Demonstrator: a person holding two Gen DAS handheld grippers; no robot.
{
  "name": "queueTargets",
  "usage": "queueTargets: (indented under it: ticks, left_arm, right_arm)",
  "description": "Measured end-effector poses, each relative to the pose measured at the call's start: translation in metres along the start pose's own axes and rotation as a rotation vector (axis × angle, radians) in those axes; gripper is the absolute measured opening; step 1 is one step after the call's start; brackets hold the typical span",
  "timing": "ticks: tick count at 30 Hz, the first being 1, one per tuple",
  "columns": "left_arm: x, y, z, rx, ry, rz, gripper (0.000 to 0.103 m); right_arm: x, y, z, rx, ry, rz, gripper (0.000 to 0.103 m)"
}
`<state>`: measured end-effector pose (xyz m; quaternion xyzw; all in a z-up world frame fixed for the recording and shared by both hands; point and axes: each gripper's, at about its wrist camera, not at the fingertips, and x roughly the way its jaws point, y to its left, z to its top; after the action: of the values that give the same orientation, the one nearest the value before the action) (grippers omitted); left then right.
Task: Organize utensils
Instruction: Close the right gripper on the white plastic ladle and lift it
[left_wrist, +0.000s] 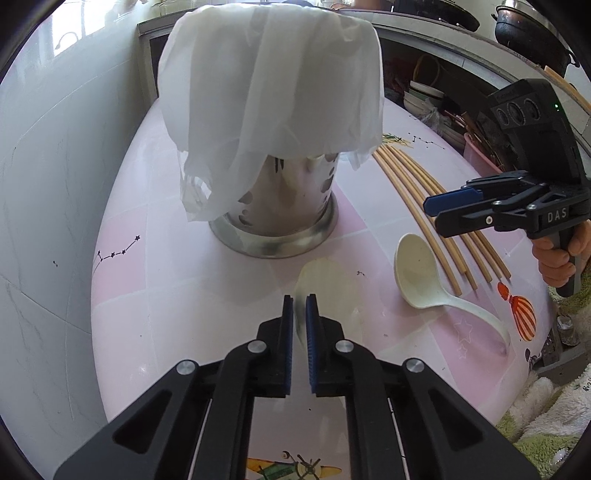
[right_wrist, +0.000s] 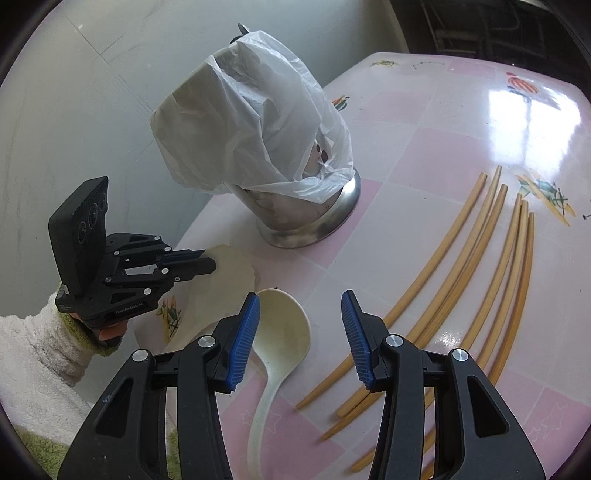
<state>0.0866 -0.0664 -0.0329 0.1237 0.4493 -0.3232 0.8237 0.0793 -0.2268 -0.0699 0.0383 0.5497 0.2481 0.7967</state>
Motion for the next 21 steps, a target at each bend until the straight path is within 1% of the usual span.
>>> queueTargets:
  ticks: [8,10,12,14,16,18,19,20,21]
  left_arm:
    - [-0.01,0.012,-0.011,-0.037,-0.021,0.006,0.005]
    - [-0.01,0.014,-0.013,-0.049,-0.025,0.006,0.005]
    - [-0.014,0.017,-0.017,-0.064,-0.031,0.006,0.005]
    - [-0.014,0.019,-0.019,-0.074,-0.035,0.003,0.005]
    - [-0.015,0.021,-0.02,-0.084,-0.038,0.001,0.005]
    - [-0.014,0.021,-0.019,-0.091,-0.041,-0.001,0.005]
    - [-0.015,0.022,-0.019,-0.093,-0.043,-0.001,0.005]
    - [-0.016,0.022,-0.02,-0.094,-0.047,0.0,0.005]
    - [-0.017,0.022,-0.02,-0.094,-0.051,0.004,0.005]
  right_arm:
    - [0.028,0.003,0.008,-0.106,0.109,0.017,0.045]
    - [0.034,0.006,0.008,-0.126,0.123,0.021,0.042]
    - [0.039,0.01,0.007,-0.143,0.136,0.021,0.036]
    - [0.044,0.013,0.005,-0.156,0.146,0.013,0.033]
    - [0.047,0.016,0.005,-0.165,0.148,0.012,0.027]
    - [0.048,0.02,0.004,-0.172,0.147,0.008,0.015]
    - [0.047,0.023,0.003,-0.179,0.14,0.002,0.012]
    - [0.046,0.025,0.003,-0.182,0.131,-0.001,0.007]
    - [0.043,0.027,0.003,-0.183,0.12,-0.01,0.004]
